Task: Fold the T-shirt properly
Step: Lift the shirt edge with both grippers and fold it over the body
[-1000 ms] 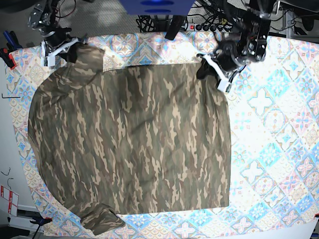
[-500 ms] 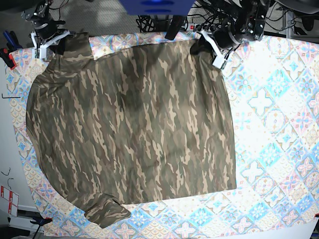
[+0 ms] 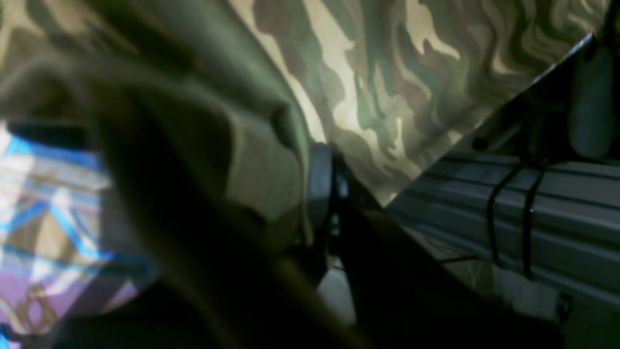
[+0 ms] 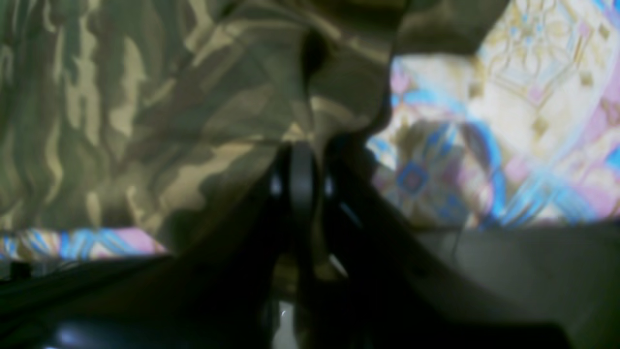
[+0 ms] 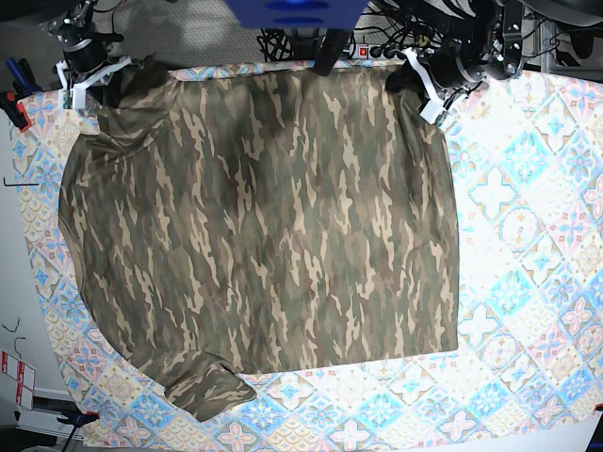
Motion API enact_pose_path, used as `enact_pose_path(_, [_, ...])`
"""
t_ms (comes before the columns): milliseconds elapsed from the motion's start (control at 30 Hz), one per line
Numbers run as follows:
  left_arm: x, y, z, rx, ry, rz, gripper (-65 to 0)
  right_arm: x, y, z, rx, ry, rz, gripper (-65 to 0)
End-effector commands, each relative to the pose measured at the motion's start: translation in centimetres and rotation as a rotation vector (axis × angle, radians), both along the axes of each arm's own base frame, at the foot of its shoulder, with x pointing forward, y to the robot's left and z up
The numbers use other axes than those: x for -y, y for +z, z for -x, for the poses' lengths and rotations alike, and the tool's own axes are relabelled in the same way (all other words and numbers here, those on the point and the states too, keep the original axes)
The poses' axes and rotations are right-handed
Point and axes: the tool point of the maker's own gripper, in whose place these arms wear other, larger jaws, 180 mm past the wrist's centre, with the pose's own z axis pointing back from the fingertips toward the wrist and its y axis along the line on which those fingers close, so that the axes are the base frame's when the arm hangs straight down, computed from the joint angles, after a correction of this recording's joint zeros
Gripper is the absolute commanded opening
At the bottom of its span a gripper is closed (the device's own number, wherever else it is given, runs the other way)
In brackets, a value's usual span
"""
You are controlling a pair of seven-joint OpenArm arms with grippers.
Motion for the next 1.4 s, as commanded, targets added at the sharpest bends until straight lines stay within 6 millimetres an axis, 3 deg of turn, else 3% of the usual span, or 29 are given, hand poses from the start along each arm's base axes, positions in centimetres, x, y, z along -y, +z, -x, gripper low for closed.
enact_pose_path(0, [-0.4, 0.4, -0.6, 0.018, -0.012, -0.016, -65.0, 0.7, 1.9, -1.4, 0.075, 0.005, 0.021, -64.8])
enact_pose_path(100, [0.0, 1.4, -1.3, 0.032, -0.058, -0.039, -65.0, 0.5, 2.8, -2.1, 0.096, 0.023, 0.035, -64.8])
enact_pose_path(233, [1.6, 4.2, -2.7, 0.105, -0.124, -0.062, -65.0, 0.4, 3.8, -3.6, 0.134, 0.038, 0.046, -64.8])
enact_pose_path(400, [1.6, 5.8, -3.2, 0.125, -0.149, -0.108, -65.0, 0.7, 3.0, -4.5, 0.072, 0.07, 0.097, -64.8])
enact_pose_path(600, [-1.4, 5.7, -4.7, 0.082, -0.068, -0.193, -65.0, 1.6, 1.9, -5.7, -0.021, 0.133, 0.24, -64.9])
enact_pose_path(933, [-5.6, 6.7, -9.9, 0.085, 0.042, -0.273, -65.0, 2.1, 3.4, -10.4, 0.01, 0.119, 0.261, -64.9])
enact_pose_path(1367, [-5.9, 4.9, -14.3, 0.041, 0.102, -0.187, -65.0, 3.0, 6.1, -16.2, 0.034, 0.107, 0.316, -64.9])
